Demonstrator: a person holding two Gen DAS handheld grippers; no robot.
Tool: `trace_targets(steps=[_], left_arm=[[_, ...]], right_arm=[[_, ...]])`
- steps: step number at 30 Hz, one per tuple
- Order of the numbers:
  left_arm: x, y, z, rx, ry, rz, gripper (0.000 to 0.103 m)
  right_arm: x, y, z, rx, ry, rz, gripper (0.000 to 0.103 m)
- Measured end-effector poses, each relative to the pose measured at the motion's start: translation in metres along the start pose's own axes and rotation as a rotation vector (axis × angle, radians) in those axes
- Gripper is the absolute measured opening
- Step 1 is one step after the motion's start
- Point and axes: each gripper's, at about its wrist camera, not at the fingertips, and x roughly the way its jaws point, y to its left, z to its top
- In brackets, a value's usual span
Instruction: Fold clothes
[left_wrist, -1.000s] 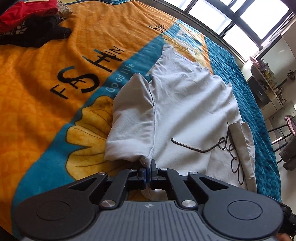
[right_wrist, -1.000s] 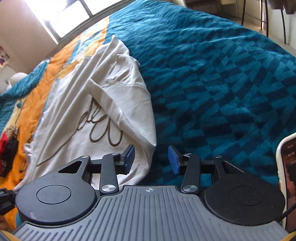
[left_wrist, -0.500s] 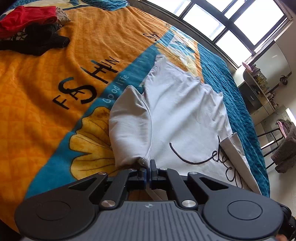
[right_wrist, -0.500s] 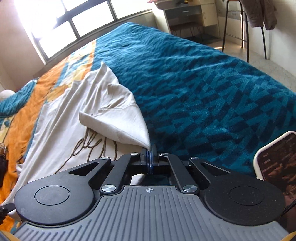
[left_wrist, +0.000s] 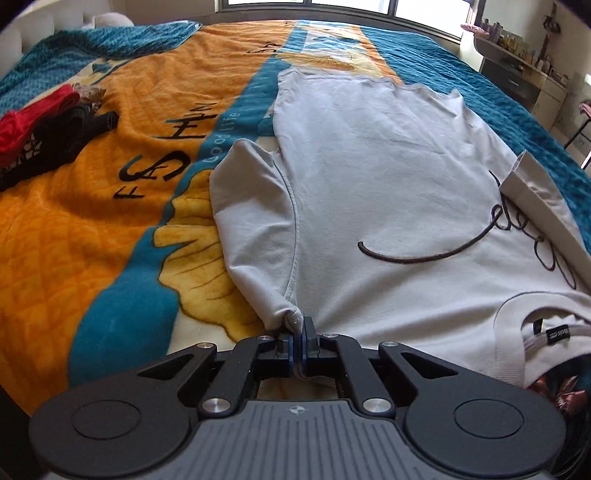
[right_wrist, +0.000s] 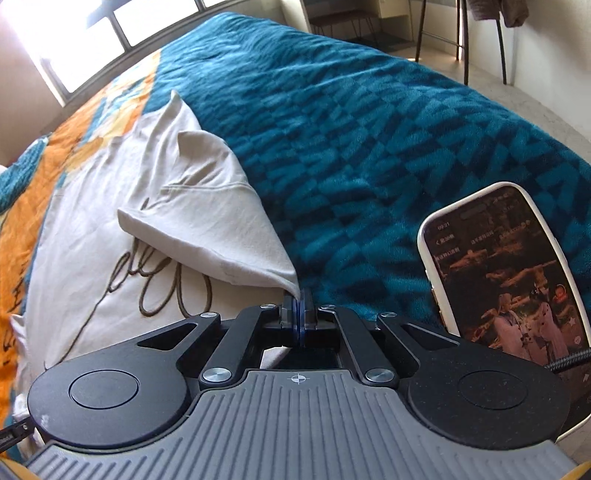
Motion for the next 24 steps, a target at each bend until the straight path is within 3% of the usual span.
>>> trace_targets(steps=[2, 4, 5, 9, 12, 15, 18, 21, 24], left_arm=[[-0.012, 0.008, 0.004, -0.020, -0.006, -0.026, 0.012], [-0.023, 0.015, 0.008, -0.039, -0.012, -0.051, 0.022], [-0.029, 0.019, 0.010, -0.049, -0.015, -0.064, 0.029], [-0.054, 0.052, 0.024, -0.170, -0.064, -0.131, 0.041], [-0.049, 0.080, 0.033, -0.315, -0.056, -0.168, 0.041], [-0.024, 0.099, 0.029, -0.489, 0.028, -0.271, 0.039], [-0.006, 0.100, 0.019, -0.570, 0.105, -0.341, 0.039], [0.001, 0.102, 0.009, -0.644, 0.138, -0.380, 0.040], [0.004, 0.106, -0.002, -0.740, 0.113, -0.461, 0.045]], right_arm=[[-0.001, 0.003, -0.001, -0.030, 0.007, -0.008, 0.005], [-0.013, 0.006, 0.001, -0.037, 0.007, -0.006, 0.027], [-0.022, 0.006, 0.003, -0.022, 0.009, 0.000, 0.032], [-0.071, 0.016, 0.012, 0.010, -0.013, 0.187, 0.046], [-0.092, 0.036, 0.012, -0.010, -0.044, 0.287, 0.051], [-0.082, 0.058, 0.009, -0.017, -0.006, 0.397, 0.055], [-0.061, 0.081, 0.003, -0.025, 0.064, 0.480, 0.055], [-0.040, 0.109, -0.008, -0.087, 0.111, 0.516, 0.055], [-0.023, 0.130, -0.019, -0.166, 0.111, 0.527, 0.055]])
